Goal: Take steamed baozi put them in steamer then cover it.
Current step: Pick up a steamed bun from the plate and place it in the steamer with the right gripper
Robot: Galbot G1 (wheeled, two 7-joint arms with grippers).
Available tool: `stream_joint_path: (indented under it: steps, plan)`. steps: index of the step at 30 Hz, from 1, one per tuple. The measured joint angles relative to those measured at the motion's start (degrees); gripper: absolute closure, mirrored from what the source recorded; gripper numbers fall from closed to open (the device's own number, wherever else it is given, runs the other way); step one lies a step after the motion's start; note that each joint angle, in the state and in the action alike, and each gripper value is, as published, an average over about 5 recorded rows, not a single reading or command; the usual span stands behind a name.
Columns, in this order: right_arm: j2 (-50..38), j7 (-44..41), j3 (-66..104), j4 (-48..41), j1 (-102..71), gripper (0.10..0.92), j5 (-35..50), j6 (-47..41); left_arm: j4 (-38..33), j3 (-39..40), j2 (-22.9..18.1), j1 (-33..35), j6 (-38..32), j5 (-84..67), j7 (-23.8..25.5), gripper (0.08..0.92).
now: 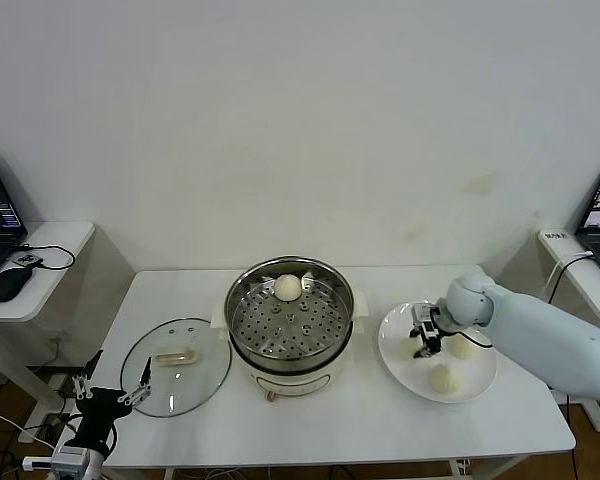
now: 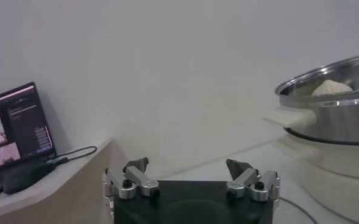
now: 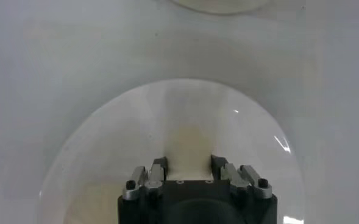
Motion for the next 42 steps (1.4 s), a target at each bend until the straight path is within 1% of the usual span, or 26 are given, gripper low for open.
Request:
stream_joint_path:
  steps: [9, 16, 22, 29, 35, 42]
  plan:
    - [-3.6, -0.1, -6.9, 6.9, 12.9, 0.499, 7.0, -1.9, -0.7, 0.5, 0.6, -0.2, 0.0, -0.1, 0.0, 0.177]
    - [-2.0, 0.7, -14.9, 11.3, 27.0, 0.499, 15.2, -4.1, -1.4, 0.6, 1.1, -0.3, 0.1, -0.4, 0.0, 0.177]
    - [3.3, 2.1, -19.7, 12.6, 35.2, 0.499, 22.5, -6.3, -1.4, 0.7, 1.4, -0.3, 0.3, -0.6, 0.0, 0.177]
    - [12.2, 5.0, -21.4, 10.9, 37.1, 0.499, 28.8, -9.2, -1.5, -0.1, 1.3, -0.4, 0.1, -1.3, 0.0, 0.177]
    - [20.4, 7.1, -21.8, 7.3, 34.9, 0.487, 31.3, -10.8, -2.0, -0.9, 1.0, -0.4, 0.1, -1.7, 0.0, 0.177]
    - [28.4, 8.4, -21.9, 1.4, 31.1, 0.482, 32.1, -11.6, -2.1, -1.4, 0.8, -0.1, -0.1, -1.9, 0.0, 0.177]
